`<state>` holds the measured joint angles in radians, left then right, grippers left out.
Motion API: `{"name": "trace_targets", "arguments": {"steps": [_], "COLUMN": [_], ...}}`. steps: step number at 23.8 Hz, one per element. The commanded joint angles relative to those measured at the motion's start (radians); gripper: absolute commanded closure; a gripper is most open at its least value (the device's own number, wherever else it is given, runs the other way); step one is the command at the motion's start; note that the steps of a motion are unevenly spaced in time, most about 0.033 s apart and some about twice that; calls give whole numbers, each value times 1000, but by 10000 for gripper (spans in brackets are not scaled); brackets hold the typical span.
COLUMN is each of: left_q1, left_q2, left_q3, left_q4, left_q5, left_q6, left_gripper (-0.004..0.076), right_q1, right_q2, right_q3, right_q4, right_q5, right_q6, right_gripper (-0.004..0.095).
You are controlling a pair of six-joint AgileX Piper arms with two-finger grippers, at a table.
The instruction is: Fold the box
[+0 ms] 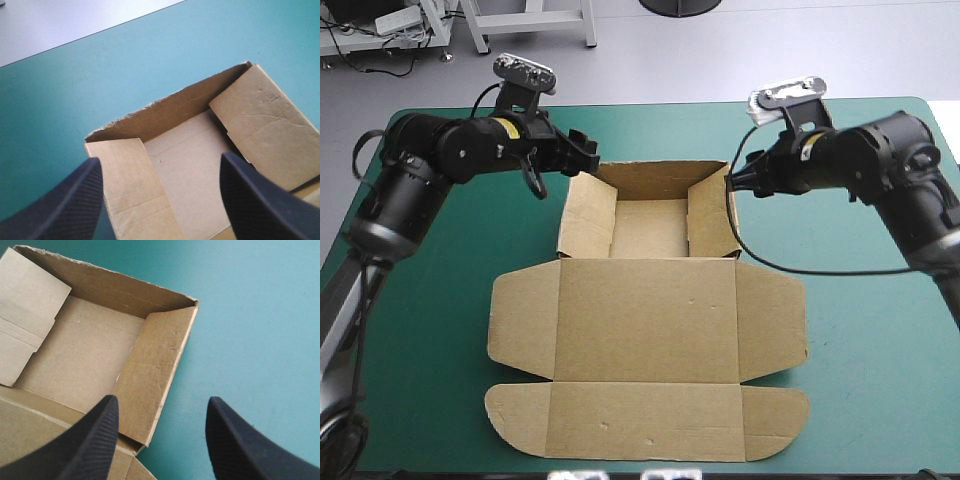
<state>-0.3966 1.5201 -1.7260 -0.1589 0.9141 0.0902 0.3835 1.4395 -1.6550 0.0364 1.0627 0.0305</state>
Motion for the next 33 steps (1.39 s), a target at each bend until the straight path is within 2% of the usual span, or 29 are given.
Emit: {"name": "trace_targets", "arguments": {"steps": [1, 3, 6, 10, 13, 16, 19, 21, 26, 30, 33], "left_q1": [-4, -4, -4, -4, -4, -4, -4, -4, -4, -4, -4], "left_q2": [-152, -225, -422, -661, -804, -872, -895, -895, -895, -895, -895], "left_q3": [160, 275, 559, 877, 1048, 1118, 1129, 1129, 1129, 1129, 1129], "left_q4": [-49, -49, -38, -38, -40, -40, -40, -40, -32, -30, -30], "left_q5": [-183, -261, -455, -619, -709, -699, -645, -627, -626, -629, -629], "left_q6": [21, 40, 55, 72, 72, 72, 72, 72, 72, 72, 72], "left_gripper": [242, 244, 245, 245, 245, 245, 245, 245, 245, 245, 245], "right_q1": [-1, -1, -1, -1, -1, -1, -1, -1, -1, -1, -1], "right_q2": [-127, -186, -294, -334, -323, -311, -286, -232, -76, 78, 242], "right_q3": [128, 222, 395, 511, 527, 527, 514, 465, 279, 107, -106], "right_q4": [-4, 2, 42, 47, 65, 74, 78, 78, 78, 76, 81], "right_q5": [-151, -206, -304, -359, -359, -394, -452, -450, -343, -207, -37], "right_q6": [1, 9, 11, 20, 18, -1, -53, -51, -30, 4, 16], "right_gripper": [445, 446, 446, 446, 446, 452, 449, 409, 277, 276, 276]}}
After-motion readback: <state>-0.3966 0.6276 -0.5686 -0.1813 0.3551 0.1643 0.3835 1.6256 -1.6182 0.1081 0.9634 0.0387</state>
